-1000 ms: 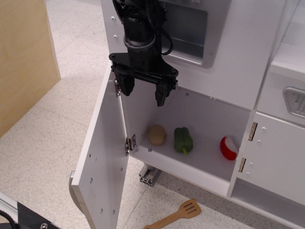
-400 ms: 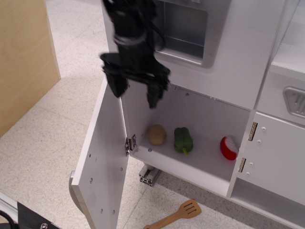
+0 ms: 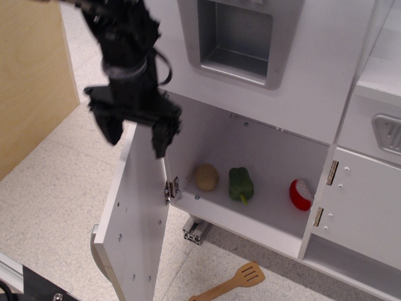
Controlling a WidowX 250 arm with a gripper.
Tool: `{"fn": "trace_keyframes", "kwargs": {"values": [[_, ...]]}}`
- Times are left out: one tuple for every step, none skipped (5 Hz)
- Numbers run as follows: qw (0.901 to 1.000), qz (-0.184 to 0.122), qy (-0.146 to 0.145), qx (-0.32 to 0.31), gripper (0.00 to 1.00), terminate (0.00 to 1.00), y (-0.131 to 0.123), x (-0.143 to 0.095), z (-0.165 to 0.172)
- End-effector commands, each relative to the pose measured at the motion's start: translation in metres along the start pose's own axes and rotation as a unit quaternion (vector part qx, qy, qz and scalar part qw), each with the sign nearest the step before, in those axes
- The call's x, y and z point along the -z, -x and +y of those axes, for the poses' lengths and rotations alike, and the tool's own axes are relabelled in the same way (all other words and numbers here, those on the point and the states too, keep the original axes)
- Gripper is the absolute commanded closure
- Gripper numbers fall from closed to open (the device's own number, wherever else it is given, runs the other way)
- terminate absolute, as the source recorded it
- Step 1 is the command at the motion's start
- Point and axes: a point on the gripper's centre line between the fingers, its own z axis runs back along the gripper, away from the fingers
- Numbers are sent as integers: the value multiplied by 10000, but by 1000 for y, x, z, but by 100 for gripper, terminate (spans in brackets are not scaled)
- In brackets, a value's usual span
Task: Close low fridge
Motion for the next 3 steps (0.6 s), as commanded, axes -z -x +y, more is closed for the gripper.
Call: {"fn": "trace_keyframes", "kwargs": {"values": [[9963,-36,-211,-829,0,0,-3,20,5],[9944,68,-218,-1028,0,0,-7,34,-5],[9944,150,13,-1050,0,0,-8,45,-24]]}}
